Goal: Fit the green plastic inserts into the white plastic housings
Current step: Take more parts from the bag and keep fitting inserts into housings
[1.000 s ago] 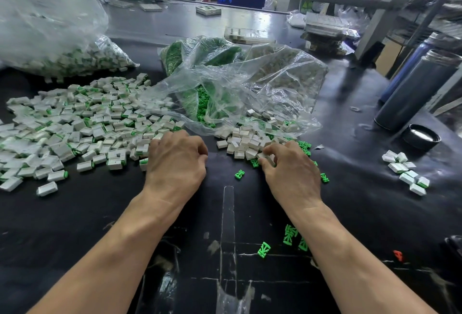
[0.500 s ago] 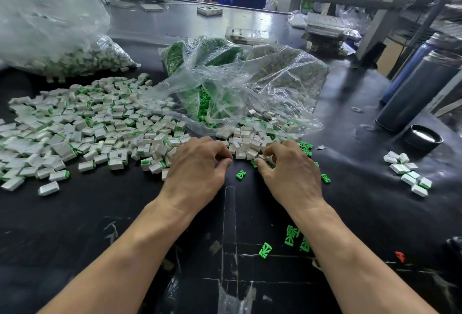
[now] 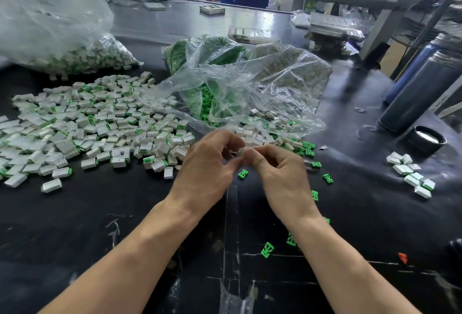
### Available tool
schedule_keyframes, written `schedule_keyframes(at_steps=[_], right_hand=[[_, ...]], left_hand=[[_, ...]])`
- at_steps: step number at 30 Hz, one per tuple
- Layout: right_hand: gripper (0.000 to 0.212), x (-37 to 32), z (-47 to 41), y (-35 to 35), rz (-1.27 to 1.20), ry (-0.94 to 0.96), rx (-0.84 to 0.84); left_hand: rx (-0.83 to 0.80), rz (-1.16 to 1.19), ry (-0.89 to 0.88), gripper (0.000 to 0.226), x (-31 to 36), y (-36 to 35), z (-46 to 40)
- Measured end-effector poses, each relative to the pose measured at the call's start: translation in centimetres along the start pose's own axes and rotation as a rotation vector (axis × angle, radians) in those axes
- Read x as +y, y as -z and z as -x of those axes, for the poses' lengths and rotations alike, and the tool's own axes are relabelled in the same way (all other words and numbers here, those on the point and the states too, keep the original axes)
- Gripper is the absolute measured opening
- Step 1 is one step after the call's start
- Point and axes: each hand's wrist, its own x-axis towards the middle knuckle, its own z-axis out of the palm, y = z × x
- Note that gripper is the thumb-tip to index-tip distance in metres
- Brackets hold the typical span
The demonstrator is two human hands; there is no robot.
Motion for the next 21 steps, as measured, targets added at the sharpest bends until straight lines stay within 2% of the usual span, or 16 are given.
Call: schedule_keyframes(at_steps=[3,6,9,12,18,21], right_hand=[[0.019,0.2,-0.1,0.1,0.018,-0.031,0.004],[0.013,0.7,-0.3,0.4,0.356,0.012,-0.012],[0.026,0.4,-0.2,0.1,0.655,0.009,-0.076],[0.032,0.1,-0.4,-0.5,0.827,0.02,-0.137],[0.023,0.2,-0.5,-0.9,0.856,0.107,-0.095],[0.017,0.6,-0.6,-0.6,0.676,0.122,-0.007]], left_hand=[[0.027,-0.001,-0.001,0.019,-0.1,0.2,-0.1],[0.043,0.043,0.048,0.024,-0.4,0.6,-0.4],[0.04,0.106,0.096,0.026,-0.7,0.7,-0.7],[0.039,0.152,0.109,0.022,-0.8,0.6,-0.7],[0.019,0.251,0.13,0.024,-0.6,0.7,-0.7],[0.005,0.301,0.147,0.024,-0.4,0.7,-0.7]])
